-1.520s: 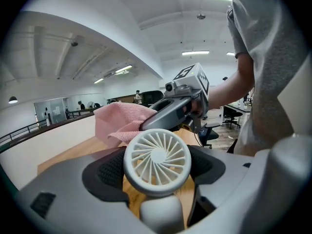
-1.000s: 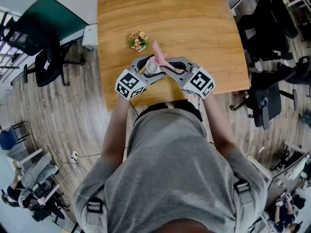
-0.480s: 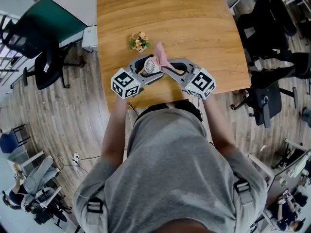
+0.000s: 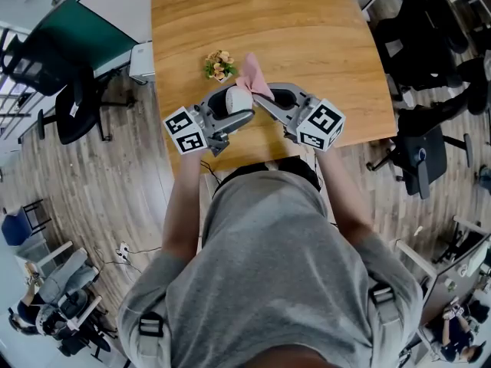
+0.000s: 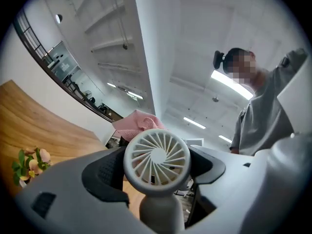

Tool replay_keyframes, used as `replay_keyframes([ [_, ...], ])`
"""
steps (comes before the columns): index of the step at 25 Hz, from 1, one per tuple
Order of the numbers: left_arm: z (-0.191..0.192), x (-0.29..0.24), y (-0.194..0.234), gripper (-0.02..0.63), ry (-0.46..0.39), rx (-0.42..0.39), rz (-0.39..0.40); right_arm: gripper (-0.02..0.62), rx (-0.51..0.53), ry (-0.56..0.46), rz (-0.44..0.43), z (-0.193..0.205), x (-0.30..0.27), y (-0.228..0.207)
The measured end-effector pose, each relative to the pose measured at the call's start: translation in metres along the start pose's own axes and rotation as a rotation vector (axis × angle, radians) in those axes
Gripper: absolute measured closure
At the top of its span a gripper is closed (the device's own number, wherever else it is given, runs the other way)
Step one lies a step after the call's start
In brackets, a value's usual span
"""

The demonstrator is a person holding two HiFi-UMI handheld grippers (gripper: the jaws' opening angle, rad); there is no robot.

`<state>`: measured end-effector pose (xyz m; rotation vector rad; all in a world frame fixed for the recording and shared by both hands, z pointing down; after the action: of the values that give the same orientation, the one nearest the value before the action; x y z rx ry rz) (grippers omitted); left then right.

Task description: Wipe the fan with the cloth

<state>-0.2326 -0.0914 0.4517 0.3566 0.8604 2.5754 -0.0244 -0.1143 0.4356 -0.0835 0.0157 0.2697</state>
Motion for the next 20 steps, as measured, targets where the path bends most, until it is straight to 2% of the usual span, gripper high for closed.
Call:
replay_keyframes([
  [3, -0.003, 0.002, 0.002, 0.225, -0.061, 0.062, 0.055, 0.563, -0.054, -0.035, -0.004, -0.002, -0.003, 0.002],
  [5, -0.006, 0.003, 0.004, 0.225, -0.109, 0.099, 0.092, 0.563, -0.045, -0.022, -0.018, -0.002, -0.008, 0.006],
  [7, -0.01, 0.002, 0.005, 0.225, -0.132, 0.116, 0.111, 0.565, 0.019, 0.027, -0.027, -0.001, -0.012, 0.01],
  [11, -0.013, 0.0, 0.007, 0.225, -0.118, 0.128, 0.122, 0.563, 0.246, 0.182, -0.014, -0.008, -0.018, 0.02],
  [14, -0.013, 0.0, 0.01, 0.225, -0.136, 0.148, 0.127, 0.563, 0.38, 0.281, -0.046, -0.011, -0.022, 0.031],
  [16, -0.011, 0.0, 0.012, 0.225, -0.142, 0.161, 0.132, 0.565, 0.406, 0.307, -0.064, -0.01, -0.021, 0.034],
  [20, -0.01, 0.002, 0.015, 0.225, -0.153, 0.195, 0.156, 0.563, 0.394, 0.266, -0.104, -0.015, -0.019, 0.038],
])
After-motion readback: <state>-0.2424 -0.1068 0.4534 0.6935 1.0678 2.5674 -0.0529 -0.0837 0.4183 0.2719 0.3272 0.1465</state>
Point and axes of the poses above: the fingertips, and each gripper's own axes: x backward along the fingers, y to its left, z out of its underside, the point moved 10 cm from there along x, backward along the fingers, and after that the axes turned 8 degrees about x, right-handed, at the moved point
